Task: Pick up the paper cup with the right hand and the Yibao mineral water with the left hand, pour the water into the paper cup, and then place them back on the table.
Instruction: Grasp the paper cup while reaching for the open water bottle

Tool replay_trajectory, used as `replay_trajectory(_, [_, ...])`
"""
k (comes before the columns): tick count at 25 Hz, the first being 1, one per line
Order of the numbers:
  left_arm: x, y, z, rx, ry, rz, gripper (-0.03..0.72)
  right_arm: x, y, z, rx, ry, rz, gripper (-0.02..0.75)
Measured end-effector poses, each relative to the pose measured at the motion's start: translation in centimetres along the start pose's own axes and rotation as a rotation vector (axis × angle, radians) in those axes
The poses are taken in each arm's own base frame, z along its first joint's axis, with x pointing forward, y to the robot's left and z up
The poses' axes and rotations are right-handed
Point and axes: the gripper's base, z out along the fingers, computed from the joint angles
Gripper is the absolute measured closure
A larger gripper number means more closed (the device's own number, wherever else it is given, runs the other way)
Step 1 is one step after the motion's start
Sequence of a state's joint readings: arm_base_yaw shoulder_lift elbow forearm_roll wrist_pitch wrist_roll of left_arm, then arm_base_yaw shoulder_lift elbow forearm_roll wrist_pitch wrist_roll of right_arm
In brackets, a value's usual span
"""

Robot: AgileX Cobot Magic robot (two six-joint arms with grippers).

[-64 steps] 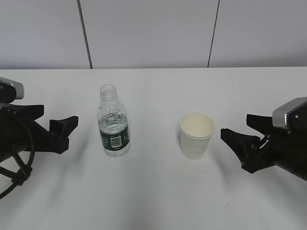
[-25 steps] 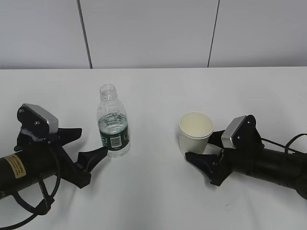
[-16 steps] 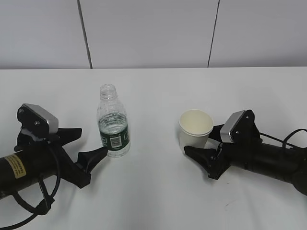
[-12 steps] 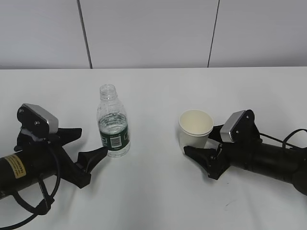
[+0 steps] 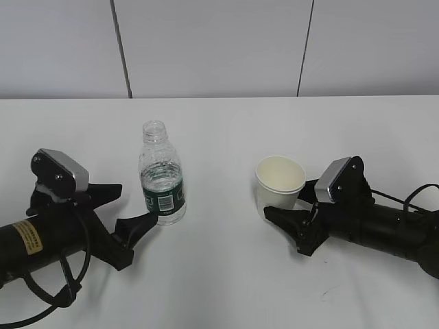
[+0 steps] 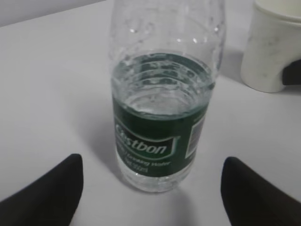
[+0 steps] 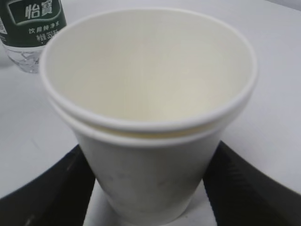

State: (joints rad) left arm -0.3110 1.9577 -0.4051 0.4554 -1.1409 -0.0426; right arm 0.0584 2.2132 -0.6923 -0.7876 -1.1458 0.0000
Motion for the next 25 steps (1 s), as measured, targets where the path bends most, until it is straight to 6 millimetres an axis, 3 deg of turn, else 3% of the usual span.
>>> replay_trajectory(17, [-1.4, 1.0, 3.1, 0.048, -0.074, 0.045, 0.137, 0.0, 0.0, 0.0, 0.000, 0.000, 0.000, 0.227])
replay_trajectory(25, [-0.1, 1.2, 4.8, 0.094, -0.051, 0.030, 0.137, 0.0, 0.0, 0.0, 0.000, 0.000, 0.000, 0.227])
